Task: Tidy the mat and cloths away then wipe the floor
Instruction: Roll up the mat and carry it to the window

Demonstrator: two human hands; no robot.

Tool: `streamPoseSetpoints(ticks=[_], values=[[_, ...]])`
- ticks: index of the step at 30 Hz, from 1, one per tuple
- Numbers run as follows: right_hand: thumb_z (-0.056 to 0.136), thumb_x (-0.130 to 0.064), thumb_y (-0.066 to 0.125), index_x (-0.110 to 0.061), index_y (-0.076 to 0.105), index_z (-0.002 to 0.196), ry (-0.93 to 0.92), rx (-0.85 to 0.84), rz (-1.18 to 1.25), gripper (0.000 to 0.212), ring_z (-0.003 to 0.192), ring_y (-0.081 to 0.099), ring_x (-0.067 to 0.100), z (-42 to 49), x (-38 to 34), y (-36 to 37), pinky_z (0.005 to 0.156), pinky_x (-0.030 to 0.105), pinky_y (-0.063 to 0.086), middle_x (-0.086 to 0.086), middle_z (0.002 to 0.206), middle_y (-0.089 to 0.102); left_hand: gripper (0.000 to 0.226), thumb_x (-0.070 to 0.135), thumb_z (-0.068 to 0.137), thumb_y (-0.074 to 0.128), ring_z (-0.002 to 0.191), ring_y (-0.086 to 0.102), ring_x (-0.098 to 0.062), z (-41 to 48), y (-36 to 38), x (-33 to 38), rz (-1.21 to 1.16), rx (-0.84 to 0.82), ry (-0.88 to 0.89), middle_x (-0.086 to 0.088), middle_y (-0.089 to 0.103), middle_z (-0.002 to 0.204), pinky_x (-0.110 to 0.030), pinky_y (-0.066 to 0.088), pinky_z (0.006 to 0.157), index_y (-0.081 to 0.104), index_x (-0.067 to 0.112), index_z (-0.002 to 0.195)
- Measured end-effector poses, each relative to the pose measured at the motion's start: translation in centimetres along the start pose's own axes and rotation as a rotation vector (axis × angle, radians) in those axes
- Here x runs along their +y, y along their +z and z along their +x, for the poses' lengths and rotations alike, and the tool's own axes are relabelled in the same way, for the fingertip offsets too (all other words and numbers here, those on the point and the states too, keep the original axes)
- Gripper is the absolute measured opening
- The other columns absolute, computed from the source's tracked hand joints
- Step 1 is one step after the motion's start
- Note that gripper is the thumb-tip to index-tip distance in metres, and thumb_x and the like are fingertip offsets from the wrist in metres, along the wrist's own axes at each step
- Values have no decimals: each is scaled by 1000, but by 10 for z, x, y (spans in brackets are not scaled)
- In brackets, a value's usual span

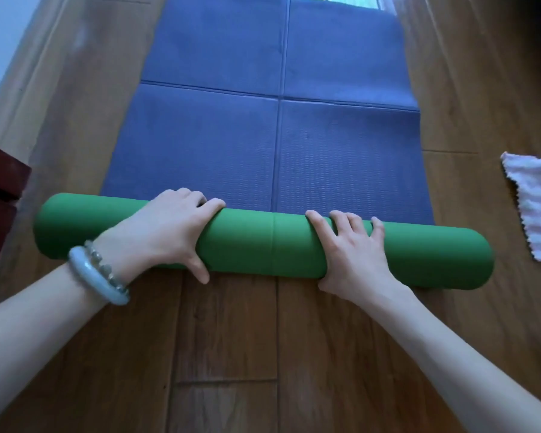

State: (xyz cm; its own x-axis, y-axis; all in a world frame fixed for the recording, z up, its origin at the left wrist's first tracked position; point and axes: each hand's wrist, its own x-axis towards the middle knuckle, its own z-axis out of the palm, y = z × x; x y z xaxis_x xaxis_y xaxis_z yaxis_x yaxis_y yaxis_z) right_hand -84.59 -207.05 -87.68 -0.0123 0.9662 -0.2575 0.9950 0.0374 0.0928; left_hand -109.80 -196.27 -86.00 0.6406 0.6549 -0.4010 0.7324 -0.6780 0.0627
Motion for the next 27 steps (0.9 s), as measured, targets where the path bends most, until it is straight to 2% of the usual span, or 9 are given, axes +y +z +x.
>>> streamPoseSetpoints(ticks=[2,4,7,9,14,18,20,23,27], values=[[57,-41,75,-33,11,144,-15,-106,69,109,129,32,26,9,6,-5,106,58,18,3,138,34,136,71,17,80,103,59,-35,-9,17,15,80,182,0,-16,61,114,-43,46,90,47,11,134],[55,-43,76,-35,11,141,-36,-151,90,109,125,34,25,18,11,-12,104,56,22,1,133,36,142,66,11,83,109,58,-40,-9,30,23,88,285,-33,-24,60,118,-46,42,97,46,7,135],[52,-45,78,-35,14,140,-84,-209,135,109,119,37,25,30,18,-20,100,53,28,1,126,40,132,56,15,89,100,61,-38,2,32,17,89,351,-36,-22,61,111,-43,43,91,48,8,131],[51,-48,79,-35,14,142,-97,-219,159,112,123,34,25,35,23,-25,104,52,25,1,131,38,123,55,20,87,92,63,-36,9,21,12,85,276,-27,-17,63,105,-41,48,83,51,8,129],[62,-49,77,-31,-5,148,-34,-41,71,120,142,11,27,19,17,-13,114,54,0,9,152,16,110,67,40,78,100,57,-22,35,-8,-2,20,23,-8,2,57,108,-33,45,82,33,28,133],[44,-38,87,-28,9,147,1,109,6,129,134,33,36,22,17,7,108,61,16,15,142,37,109,69,36,79,104,54,-19,51,-19,-12,-123,-119,3,4,55,108,-35,47,85,34,31,127],[44,-36,86,-28,15,146,0,101,3,124,129,37,35,29,20,5,107,61,20,14,139,40,112,68,37,81,113,48,-21,51,-21,-14,-145,-86,37,2,51,119,-36,42,95,37,27,131],[56,-38,78,-31,7,148,-19,23,23,117,133,27,30,38,23,-3,109,56,14,9,144,29,126,67,37,82,125,43,-28,38,-12,-14,-37,98,29,-8,45,137,-39,35,105,36,12,141],[56,-41,77,-30,5,147,-43,-22,5,116,130,30,29,44,26,-10,108,54,18,7,142,31,134,61,32,85,122,48,-33,26,5,-7,100,173,-62,-15,52,132,-42,34,102,35,5,142]])
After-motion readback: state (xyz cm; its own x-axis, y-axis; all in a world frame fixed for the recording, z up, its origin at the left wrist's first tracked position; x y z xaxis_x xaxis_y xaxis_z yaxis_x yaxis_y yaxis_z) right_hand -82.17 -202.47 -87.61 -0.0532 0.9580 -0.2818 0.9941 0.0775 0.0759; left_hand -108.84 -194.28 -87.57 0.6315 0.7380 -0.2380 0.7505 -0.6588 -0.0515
